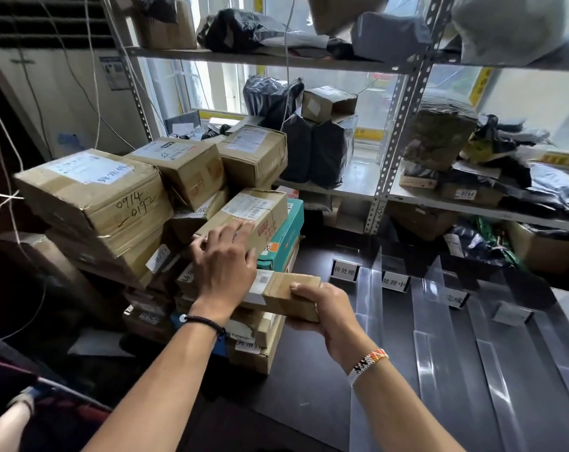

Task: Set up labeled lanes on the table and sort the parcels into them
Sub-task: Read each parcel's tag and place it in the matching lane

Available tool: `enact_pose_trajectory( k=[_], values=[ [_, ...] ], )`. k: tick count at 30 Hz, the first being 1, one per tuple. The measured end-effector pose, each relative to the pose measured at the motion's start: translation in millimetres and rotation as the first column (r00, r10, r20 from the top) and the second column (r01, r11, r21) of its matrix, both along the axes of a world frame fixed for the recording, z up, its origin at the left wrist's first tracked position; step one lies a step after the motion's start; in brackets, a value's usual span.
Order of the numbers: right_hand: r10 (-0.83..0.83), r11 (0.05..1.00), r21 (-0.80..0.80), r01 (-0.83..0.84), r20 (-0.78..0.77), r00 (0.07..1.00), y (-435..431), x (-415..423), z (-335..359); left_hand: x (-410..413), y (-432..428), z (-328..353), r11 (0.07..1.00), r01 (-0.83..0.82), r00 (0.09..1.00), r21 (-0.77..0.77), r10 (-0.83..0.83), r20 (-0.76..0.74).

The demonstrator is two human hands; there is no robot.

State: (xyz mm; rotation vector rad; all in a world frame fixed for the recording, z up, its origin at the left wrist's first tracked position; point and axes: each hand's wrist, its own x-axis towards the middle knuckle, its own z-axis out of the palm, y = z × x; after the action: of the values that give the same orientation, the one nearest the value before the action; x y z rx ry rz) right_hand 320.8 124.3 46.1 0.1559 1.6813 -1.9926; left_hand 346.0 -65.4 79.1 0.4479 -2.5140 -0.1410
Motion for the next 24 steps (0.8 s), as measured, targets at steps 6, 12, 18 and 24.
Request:
enact_pose_trajectory(
  k=[6, 12, 18, 24],
  values=[
    [-0.07, 0.998, -0.002, 0.07, -0.045, 0.997, 47, -12, 17, -16, 7, 15, 0.996, -0.082, 0.995, 0.023, 0.08, 0.058],
    [-0.124, 0.992, -0.004, 0.124, -0.104, 0.987, 94, -28, 32, -37, 14, 26, 0.984, -0.176, 0.977, 0.009, 0.174, 0.124],
    [-0.156, 0.987, 0.001, 0.159, -0.16, 0.975, 135, -41, 46, -52, 37, 37, 0.986, -0.156, 0.981, -0.067, 0.162, 0.107],
    [-0.198, 0.98, -0.009, 0.199, -0.166, 0.966, 167, -48, 57, -73, 75, 43, 0.996, 0.062, 0.997, -0.071, -0.058, 0.056]
  ],
)
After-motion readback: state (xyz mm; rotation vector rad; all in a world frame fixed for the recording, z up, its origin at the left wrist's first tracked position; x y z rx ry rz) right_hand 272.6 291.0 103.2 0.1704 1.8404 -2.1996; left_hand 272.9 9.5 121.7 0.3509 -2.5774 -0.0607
